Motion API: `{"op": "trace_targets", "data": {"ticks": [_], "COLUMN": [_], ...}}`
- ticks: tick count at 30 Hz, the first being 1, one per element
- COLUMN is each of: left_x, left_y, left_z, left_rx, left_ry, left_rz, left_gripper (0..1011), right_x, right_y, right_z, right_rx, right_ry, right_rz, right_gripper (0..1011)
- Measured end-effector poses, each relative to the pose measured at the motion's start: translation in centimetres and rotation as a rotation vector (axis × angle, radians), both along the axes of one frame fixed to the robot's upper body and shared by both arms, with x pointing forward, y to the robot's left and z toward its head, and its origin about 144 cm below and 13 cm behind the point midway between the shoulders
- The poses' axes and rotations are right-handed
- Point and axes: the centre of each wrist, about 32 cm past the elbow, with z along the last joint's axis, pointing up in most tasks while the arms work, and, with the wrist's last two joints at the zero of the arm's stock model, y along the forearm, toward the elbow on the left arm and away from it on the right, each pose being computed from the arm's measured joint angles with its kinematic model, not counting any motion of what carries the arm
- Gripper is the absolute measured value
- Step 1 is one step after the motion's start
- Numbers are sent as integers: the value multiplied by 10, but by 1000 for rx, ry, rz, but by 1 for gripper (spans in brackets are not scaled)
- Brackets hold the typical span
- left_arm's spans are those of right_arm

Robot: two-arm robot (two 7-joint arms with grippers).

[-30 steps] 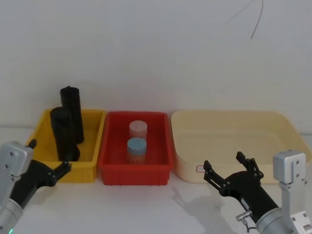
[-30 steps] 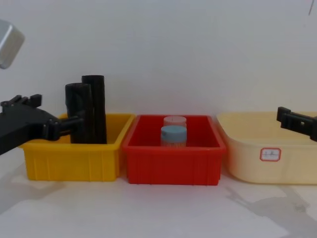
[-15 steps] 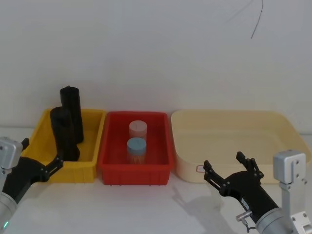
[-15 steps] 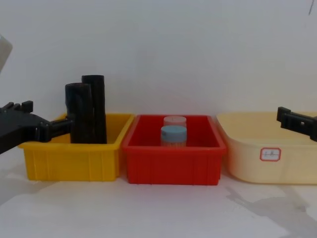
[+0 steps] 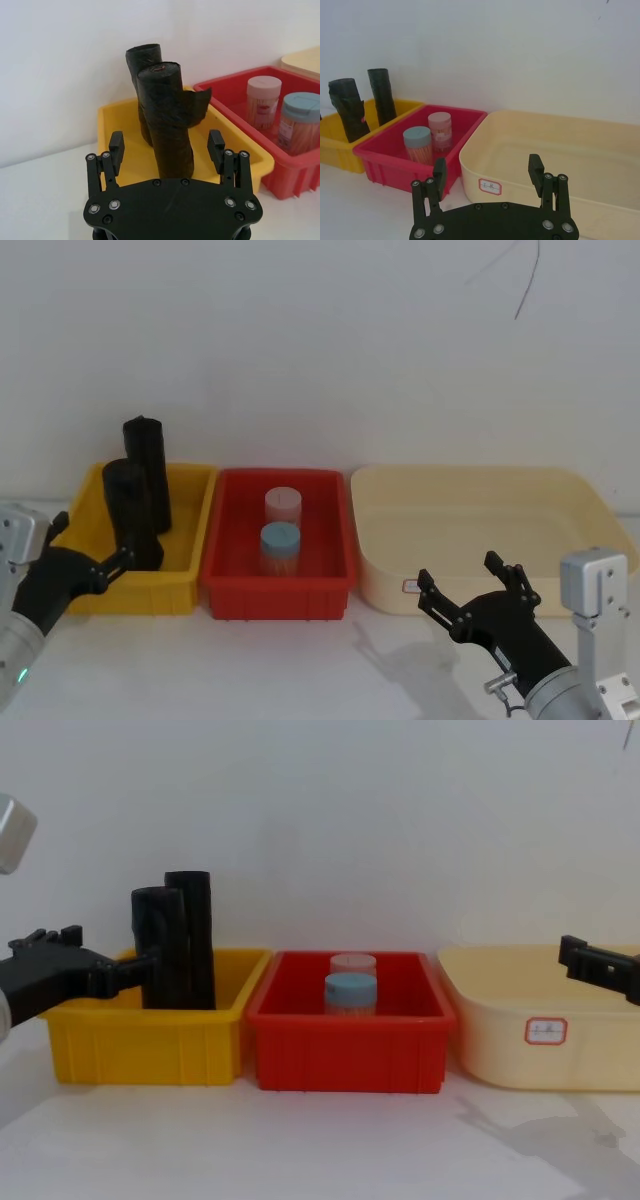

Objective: Pick up the garbage bag with the one hand and transfer it to the other hand.

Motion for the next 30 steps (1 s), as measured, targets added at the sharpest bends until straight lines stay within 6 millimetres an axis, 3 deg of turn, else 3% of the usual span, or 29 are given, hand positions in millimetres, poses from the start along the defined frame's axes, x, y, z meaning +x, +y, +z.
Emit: {"op": "trace_targets", "data": {"ticks": [30], "left_x": [57], "left_y": [-5], "left_z": [2], "left_rx": [-37], "left_ry": [-2], "left_rz": [-85], "left_gripper": [1000], "right_x": [0], "right_y": [0], "right_z": [0], "right_rx": [0], "right_ry": [0], "right_rz": [0], "right_gripper": [1000]}}
